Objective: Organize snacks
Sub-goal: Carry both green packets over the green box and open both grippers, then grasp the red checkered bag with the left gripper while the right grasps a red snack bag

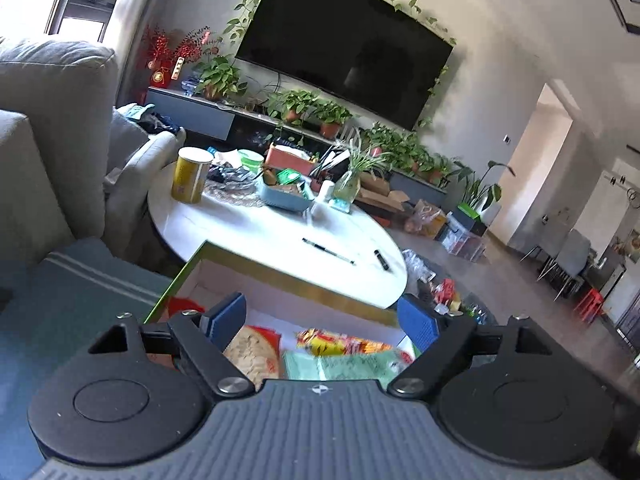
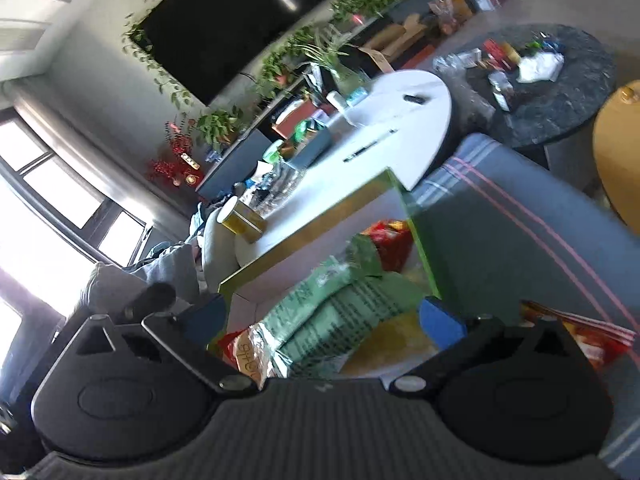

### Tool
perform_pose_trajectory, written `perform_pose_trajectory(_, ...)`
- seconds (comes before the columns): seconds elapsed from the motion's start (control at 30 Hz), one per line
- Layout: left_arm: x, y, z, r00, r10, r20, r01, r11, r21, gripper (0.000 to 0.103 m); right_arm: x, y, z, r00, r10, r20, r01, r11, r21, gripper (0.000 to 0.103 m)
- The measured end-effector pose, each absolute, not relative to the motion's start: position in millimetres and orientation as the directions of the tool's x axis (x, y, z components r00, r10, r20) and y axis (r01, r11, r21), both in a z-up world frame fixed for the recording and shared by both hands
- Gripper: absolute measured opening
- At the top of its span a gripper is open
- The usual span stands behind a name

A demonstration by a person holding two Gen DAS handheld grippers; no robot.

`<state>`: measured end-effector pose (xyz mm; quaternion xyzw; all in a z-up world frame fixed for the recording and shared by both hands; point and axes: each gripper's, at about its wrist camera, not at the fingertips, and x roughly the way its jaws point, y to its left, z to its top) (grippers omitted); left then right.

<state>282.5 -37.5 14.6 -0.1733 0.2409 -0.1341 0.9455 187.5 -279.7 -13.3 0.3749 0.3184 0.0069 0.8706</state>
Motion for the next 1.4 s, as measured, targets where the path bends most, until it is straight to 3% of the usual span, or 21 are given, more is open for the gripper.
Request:
perform_pose_trajectory(0.17,268,-43,4,0.801,-0.421,-0.427,0.228,0.872,-0.433,0.081,171,-310,-13,0.8,0.241,-0.55,0.264,0.681,0.683,0.103)
perform_pose_trajectory(0.43,240,-76,-14,0.718,-0.522,-0.461,0.334,0.839,-0.43,0.081,140,-324,-33,0.784,0.105,-0.612,0.321,0.774,0.545,0.103)
perform_pose_trajectory(0.53,233,-90,-28,0.638,-0.593,-0.491,0.4,0.8,-0.447,0.072,140,-328,-46,0.765,0.09,-0.638,0.351,0.772,0.53,0.103)
perform_pose_trajectory(0.57,232,-95,-34,0.62,-0.599,-0.507,0.402,0.797,-0.45,0.067,141,-329,-50,0.757,0.091,-0.647,0.36,0.768,0.529,0.099)
perform_pose_trajectory(0.73,236,-109,-58,0.544,-0.611,-0.575,0.381,0.79,-0.48,0.059,138,-332,-61,0.755,0.051,-0.654,0.38,0.779,0.499,0.094)
perform_pose_trajectory(1.03,258,-108,-86,0.422,-0.692,-0.586,0.233,0.707,-0.668,0.059,139,-329,-69,0.754,-0.001,-0.657,0.395,0.799,0.453,0.088)
perform_pose_trajectory(1.23,265,-124,-99,0.413,-0.667,-0.62,0.163,0.724,-0.671,0.06,143,-328,-80,0.728,0.007,-0.685,0.402,0.805,0.436,0.083)
perform_pose_trajectory(1.3,267,-127,-106,0.4,-0.679,-0.616,0.144,0.71,-0.689,0.056,142,-331,-81,0.734,0.006,-0.68,0.405,0.799,0.445,0.082)
perform_pose_trajectory(1.37,266,-131,-106,0.394,-0.674,-0.625,0.162,0.72,-0.674,0.039,139,-337,-82,0.746,0.018,-0.666,0.418,0.766,0.489,0.082)
perform_pose_trajectory(1.4,266,-132,-106,0.39,-0.681,-0.62,0.176,0.716,-0.676,0.036,138,-337,-82,0.748,0.021,-0.663,0.418,0.761,0.496,0.082)
